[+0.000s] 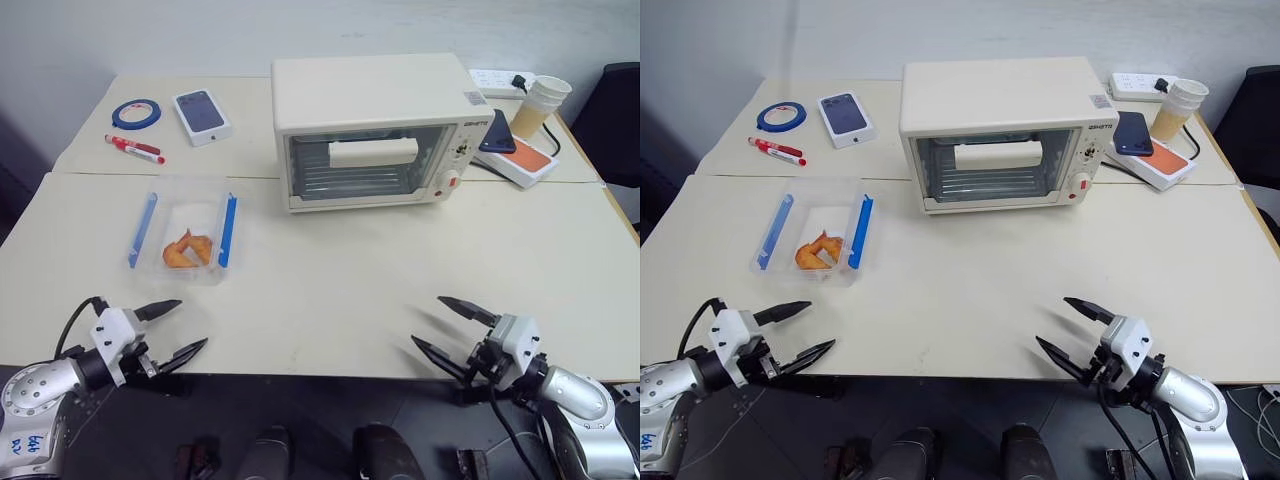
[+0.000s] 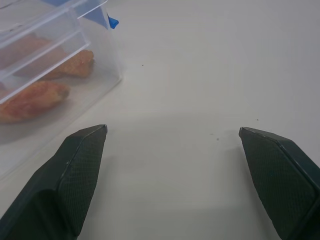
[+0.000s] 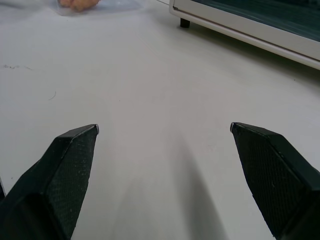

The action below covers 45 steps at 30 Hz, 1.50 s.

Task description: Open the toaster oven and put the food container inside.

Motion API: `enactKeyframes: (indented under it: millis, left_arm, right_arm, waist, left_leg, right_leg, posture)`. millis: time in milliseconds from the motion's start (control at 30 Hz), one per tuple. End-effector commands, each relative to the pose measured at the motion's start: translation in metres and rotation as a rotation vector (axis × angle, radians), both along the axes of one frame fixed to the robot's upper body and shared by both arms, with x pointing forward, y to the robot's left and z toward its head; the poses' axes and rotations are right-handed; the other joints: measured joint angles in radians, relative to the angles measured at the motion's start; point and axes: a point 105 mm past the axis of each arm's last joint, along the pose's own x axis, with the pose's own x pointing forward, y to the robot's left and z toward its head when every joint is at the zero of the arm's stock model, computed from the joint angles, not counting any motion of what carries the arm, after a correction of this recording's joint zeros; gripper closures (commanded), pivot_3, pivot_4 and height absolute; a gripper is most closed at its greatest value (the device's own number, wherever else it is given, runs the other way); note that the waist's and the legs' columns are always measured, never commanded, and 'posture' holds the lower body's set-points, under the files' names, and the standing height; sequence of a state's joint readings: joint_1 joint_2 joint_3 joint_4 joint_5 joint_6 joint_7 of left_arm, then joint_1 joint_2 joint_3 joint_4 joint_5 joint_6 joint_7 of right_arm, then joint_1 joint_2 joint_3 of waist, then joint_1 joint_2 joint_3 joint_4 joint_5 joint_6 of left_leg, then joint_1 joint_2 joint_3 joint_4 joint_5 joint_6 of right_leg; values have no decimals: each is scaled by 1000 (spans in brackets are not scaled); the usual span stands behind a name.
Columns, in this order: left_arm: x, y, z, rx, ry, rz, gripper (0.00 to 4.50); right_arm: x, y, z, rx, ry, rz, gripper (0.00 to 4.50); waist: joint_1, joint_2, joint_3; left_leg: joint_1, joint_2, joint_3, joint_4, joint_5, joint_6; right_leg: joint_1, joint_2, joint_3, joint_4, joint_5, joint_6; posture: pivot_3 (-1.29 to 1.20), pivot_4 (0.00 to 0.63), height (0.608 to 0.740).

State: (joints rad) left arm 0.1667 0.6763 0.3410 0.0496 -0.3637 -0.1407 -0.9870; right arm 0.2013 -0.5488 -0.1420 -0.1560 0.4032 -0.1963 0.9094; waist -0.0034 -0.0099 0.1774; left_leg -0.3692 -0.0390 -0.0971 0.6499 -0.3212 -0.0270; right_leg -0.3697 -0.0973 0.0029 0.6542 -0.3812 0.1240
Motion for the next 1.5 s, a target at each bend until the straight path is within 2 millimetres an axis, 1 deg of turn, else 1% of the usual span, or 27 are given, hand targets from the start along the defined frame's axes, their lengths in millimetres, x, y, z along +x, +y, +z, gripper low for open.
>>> enactKeyframes:
  millis: [33,67,100,133,200,267,333,500,567,600,700,800,900,1000,1067,1200,1300,1367,1433,1500]
  left_arm:
    - [-4,-10,13,-71,6,-48,26]
    - [-6,-14,21,-125,24,-60,26]
    - [-11,-19,29,-186,79,-105,26]
    - [-17,-24,44,-311,128,-160,26]
    - [-8,-24,64,-375,88,-143,26]
    - [-6,-27,73,-380,73,-161,26]
    - [-2,-35,84,-389,54,-198,26]
    - [21,-50,113,-441,-36,-238,26]
    - [31,-56,122,-464,-64,-241,26]
    - [35,-58,125,-470,-82,-240,26]
    - [45,-63,130,-505,-116,-224,26]
    - [49,-66,127,-519,-116,-211,26]
    - [52,-65,124,-520,-118,-195,26]
    - [55,-65,122,-525,-119,-184,26]
    - [56,-65,121,-523,-119,-182,26]
    - [57,-66,119,-520,-123,-177,26]
    - [58,-69,118,-508,-123,-180,26]
    - [59,-68,119,-500,-126,-178,26]
    - [63,-67,121,-494,-134,-175,26]
    - [67,-65,121,-467,-129,-171,26]
  right_arm:
    - [4,-4,20,78,-55,-22,69]
    - [7,-2,27,98,-62,-15,69]
    - [10,0,37,123,-67,-6,69]
    - [14,2,46,146,-63,7,69]
    - [23,4,62,173,-53,29,69]
    - [36,5,79,197,-40,40,69]
    - [52,9,93,195,-13,60,69]
    - [100,9,122,225,-16,16,69]
    - [120,7,133,260,-9,-28,69]
    - [127,9,138,262,-16,-29,69]
    - [143,20,150,227,-78,-12,69]
    - [153,26,157,228,-100,-5,69]
    - [157,36,162,224,-125,31,69]
    - [151,50,166,237,-130,109,69]
    - [147,55,166,235,-124,148,69]
    - [140,60,163,223,-105,190,69]
    - [132,62,158,192,-99,222,69]
    - [122,60,151,144,-101,244,69]
    - [113,55,137,79,-80,268,69]
    - [108,49,120,0,-60,272,69]
  waist:
    - [0,0,0]
    - [-1,0,0]
    - [-2,0,0]
    - [-3,0,0]
    - [-4,1,1]
    - [-2,4,1]
    - [-2,4,1]
    - [-2,4,1]
    - [-2,4,1]
    - [-3,4,1]
    - [-12,4,1]
    - [-27,4,1]
    - [-35,4,1]
    - [-40,4,1]
    - [-41,4,1]
    - [-42,4,1]
    - [-40,4,1]
    - [-39,4,1]
    - [-34,4,1]
    - [-28,4,1]
  left_leg:
    - [0,0,0,0,0,0]
    - [0,0,0,0,0,0]
    - [0,0,0,0,0,0]
    - [0,0,0,1,0,0]
    - [-1,1,0,1,0,0]
    - [0,1,-1,2,0,0]
    - [0,1,-1,2,0,0]
    - [-2,0,-1,1,0,0]
    - [-2,-1,-1,2,0,0]
    - [-2,-1,0,2,0,0]
    - [-3,-1,1,1,0,0]
    - [-4,-1,1,1,0,0]
    - [-4,-1,1,1,0,0]
    - [-4,0,1,1,0,0]
    - [-4,0,1,2,0,0]
    - [-5,0,0,2,0,0]
    - [-5,0,0,2,0,0]
    - [-5,-1,0,2,0,0]
    - [-5,0,0,2,0,0]
    - [-5,-1,0,2,0,0]
  right_leg:
    - [0,0,0,0,0,0]
    - [0,0,0,0,0,0]
    - [0,0,0,0,0,0]
    - [0,0,0,0,0,0]
    - [0,0,1,1,0,0]
    - [0,-1,1,1,0,0]
    - [1,0,1,0,0,0]
    - [-1,0,0,0,0,0]
    - [-2,0,-1,0,0,0]
    - [-2,0,-1,1,0,0]
    - [-4,0,-5,4,0,0]
    - [-5,0,-8,6,0,0]
    - [-5,0,-9,6,0,0]
    - [-5,1,-9,6,0,0]
    - [-5,0,-9,6,0,0]
    - [-5,0,-9,6,0,0]
    - [-5,0,-9,6,0,0]
    - [-5,0,-9,6,0,0]
    - [-5,0,-9,6,0,0]
    - [-5,0,-9,6,0,0]
  posture:
    - [0,150,740]
    - [0,150,740]
    - [0,150,740]
    - [0,150,740]
    - [0,150,740]
    - [0,150,740]
    - [0,150,740]
    - [0,150,740]
    - [0,150,740]
    - [0,150,740]
    - [0,150,740]
    - [0,150,740]
    - [0,150,740]
    - [0,150,740]
    - [0,150,740]
    - [0,150,740]
    - [0,150,740]
    - [0,150,740]
    - [0,150,740]
    - [0,150,740]
